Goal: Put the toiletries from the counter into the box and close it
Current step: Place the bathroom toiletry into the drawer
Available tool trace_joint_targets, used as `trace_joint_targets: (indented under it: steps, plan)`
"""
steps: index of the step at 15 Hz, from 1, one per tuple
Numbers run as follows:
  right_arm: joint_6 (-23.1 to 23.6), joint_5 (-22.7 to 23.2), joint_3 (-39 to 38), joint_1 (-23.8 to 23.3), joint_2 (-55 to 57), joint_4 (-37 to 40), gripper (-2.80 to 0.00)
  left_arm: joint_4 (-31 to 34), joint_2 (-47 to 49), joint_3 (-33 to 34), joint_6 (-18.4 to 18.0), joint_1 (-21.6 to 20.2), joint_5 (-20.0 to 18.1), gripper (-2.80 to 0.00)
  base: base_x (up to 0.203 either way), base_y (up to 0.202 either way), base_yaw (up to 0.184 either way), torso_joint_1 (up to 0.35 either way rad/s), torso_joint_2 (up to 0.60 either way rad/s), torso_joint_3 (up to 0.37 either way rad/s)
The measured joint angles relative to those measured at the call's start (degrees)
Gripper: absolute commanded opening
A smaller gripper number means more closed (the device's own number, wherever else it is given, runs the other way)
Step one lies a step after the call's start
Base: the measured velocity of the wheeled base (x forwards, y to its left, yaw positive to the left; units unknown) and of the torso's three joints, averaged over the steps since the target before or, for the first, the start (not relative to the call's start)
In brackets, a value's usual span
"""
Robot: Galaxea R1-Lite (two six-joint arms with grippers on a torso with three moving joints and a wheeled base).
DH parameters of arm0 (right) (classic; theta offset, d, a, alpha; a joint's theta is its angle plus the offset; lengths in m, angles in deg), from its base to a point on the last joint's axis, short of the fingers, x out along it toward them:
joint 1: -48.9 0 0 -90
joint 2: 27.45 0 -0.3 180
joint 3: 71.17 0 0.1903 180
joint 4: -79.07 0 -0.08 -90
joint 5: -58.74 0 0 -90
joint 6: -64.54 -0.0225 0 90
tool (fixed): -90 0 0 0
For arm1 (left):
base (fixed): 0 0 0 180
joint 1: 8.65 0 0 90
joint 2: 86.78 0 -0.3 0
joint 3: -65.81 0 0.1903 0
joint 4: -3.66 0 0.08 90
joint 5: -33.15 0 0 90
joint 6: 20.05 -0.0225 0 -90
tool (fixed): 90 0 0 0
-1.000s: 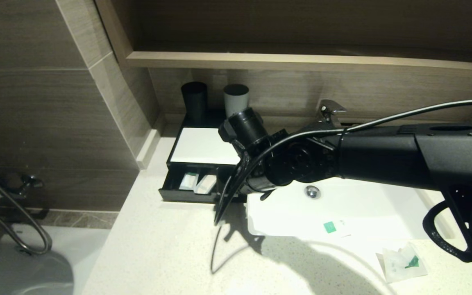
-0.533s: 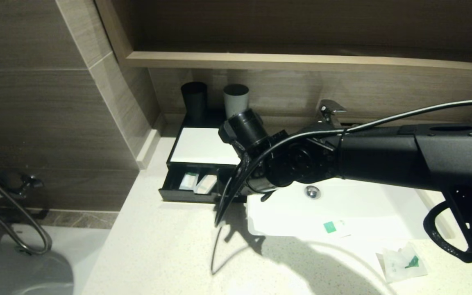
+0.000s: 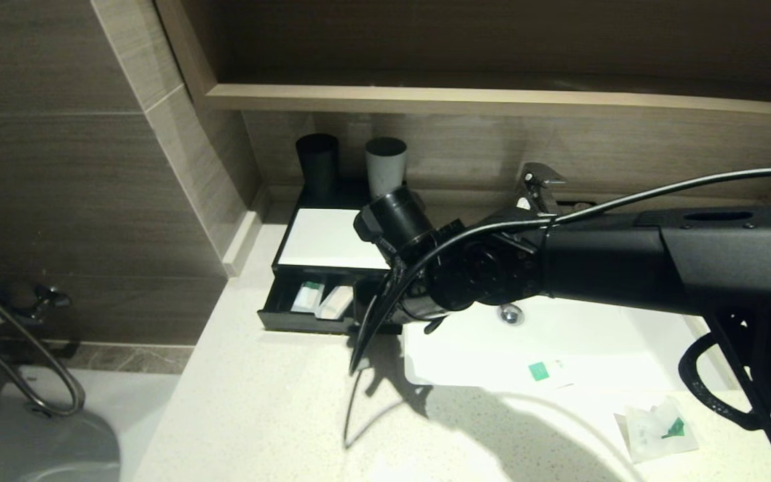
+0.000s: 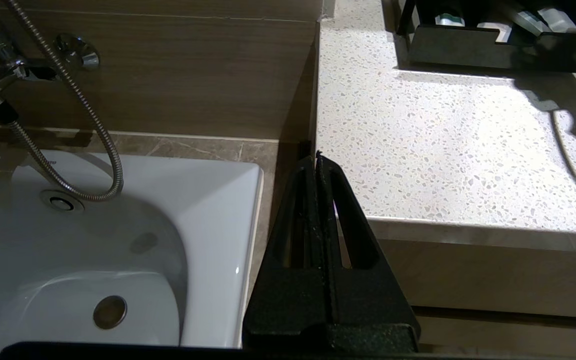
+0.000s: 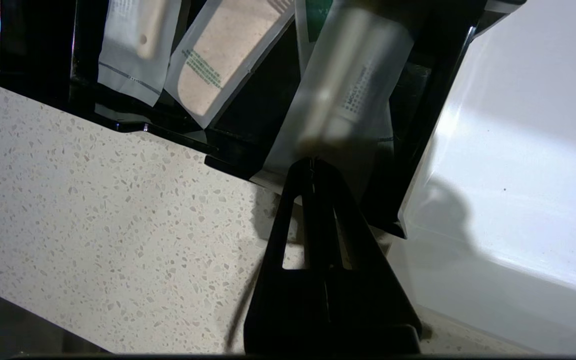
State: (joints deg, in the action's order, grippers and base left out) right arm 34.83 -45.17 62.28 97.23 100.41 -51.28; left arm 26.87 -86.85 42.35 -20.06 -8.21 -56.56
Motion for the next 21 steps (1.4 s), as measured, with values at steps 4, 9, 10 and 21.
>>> trace_joint_targets:
  steps: [4,9,10,21]
  plan:
    - [-0.1,0.0,0.1,0.0,0.4,0.0,-2.8,0.0,0.0,0.0,0.0,0.0,0.0,-2.8,0.0,0.0,0.0,0.0,0.0,0.0]
    - [-0.1,-0.1,0.5,0.0,0.2,-0.4,-2.8,0.0,0.0,0.0,0.0,0.0,0.0,-2.8,0.0,0.0,0.0,0.0,0.0,0.0]
    - [-0.2,0.0,0.5,0.0,-0.2,-0.4,-2.8,0.0,0.0,0.0,0.0,0.0,0.0,-2.8,0.0,0.0,0.0,0.0,0.0,0.0]
    - [-3.2,-1.2,0.0,-1.3,-8.6,5.3,-2.8,0.0,0.0,0.0,0.0,0.0,0.0,-2.8,0.0,0.0,0.0,0.0,0.0,0.0]
